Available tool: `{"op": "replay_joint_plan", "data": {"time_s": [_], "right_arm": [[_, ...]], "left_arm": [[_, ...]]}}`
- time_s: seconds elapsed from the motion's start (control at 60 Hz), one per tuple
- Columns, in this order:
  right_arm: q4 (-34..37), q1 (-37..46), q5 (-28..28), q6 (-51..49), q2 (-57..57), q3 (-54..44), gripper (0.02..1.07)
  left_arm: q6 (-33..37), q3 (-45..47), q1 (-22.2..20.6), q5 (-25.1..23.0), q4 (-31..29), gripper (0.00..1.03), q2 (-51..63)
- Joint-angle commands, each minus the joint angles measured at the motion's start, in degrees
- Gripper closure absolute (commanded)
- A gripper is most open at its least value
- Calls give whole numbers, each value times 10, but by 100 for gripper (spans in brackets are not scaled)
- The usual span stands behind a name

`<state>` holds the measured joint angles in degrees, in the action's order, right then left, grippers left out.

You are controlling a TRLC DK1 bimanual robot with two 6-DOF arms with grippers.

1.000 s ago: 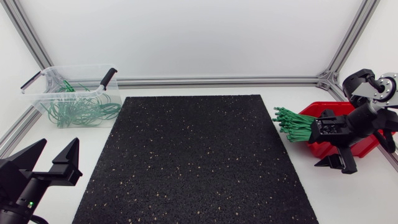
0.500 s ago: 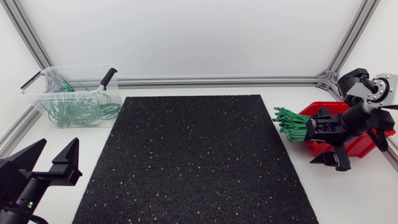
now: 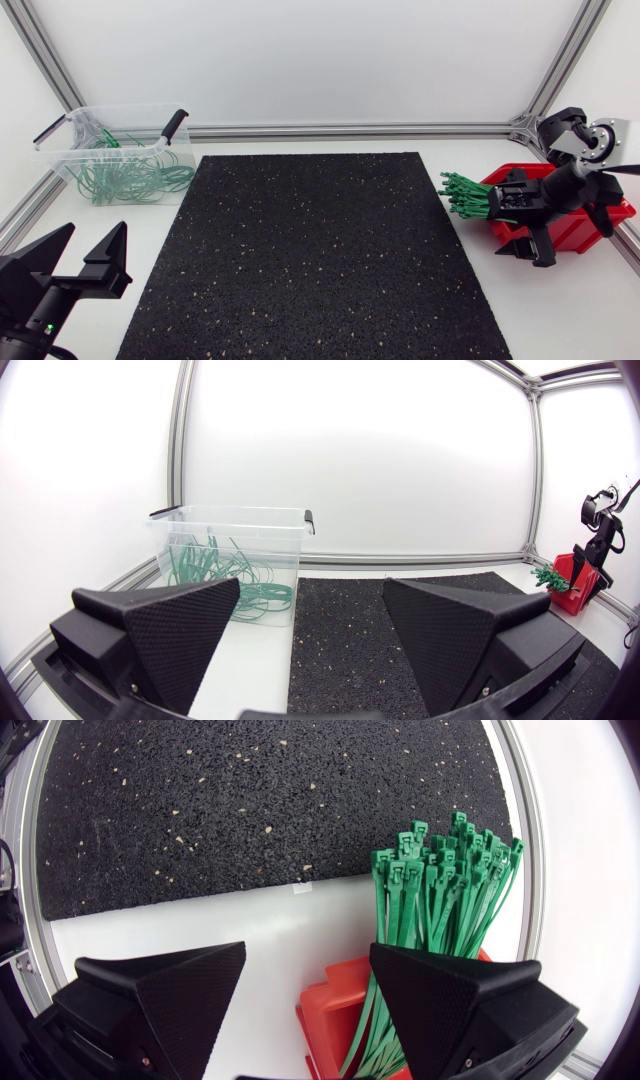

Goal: Take a green cable tie from the red box, thread the tail through the head to close it, then place it in the transparent bin on the left.

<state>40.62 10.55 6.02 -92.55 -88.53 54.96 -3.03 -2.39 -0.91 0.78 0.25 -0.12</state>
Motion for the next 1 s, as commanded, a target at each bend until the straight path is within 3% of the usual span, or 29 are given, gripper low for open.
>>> {"op": "replay_joint_plan", "data": {"time_s": [0.0,0.817,0.983], "right_arm": [[-1,-4,-3,9,-9,15,16],[-14,-4,-12,7,-14,-37,17],[-15,-4,-19,-4,20,-71,22]], "left_arm": [[-10,22,-2,3,-15,3,2],[-10,21,-6,3,-17,3,3],[-10,21,-5,3,-17,3,4]]}}
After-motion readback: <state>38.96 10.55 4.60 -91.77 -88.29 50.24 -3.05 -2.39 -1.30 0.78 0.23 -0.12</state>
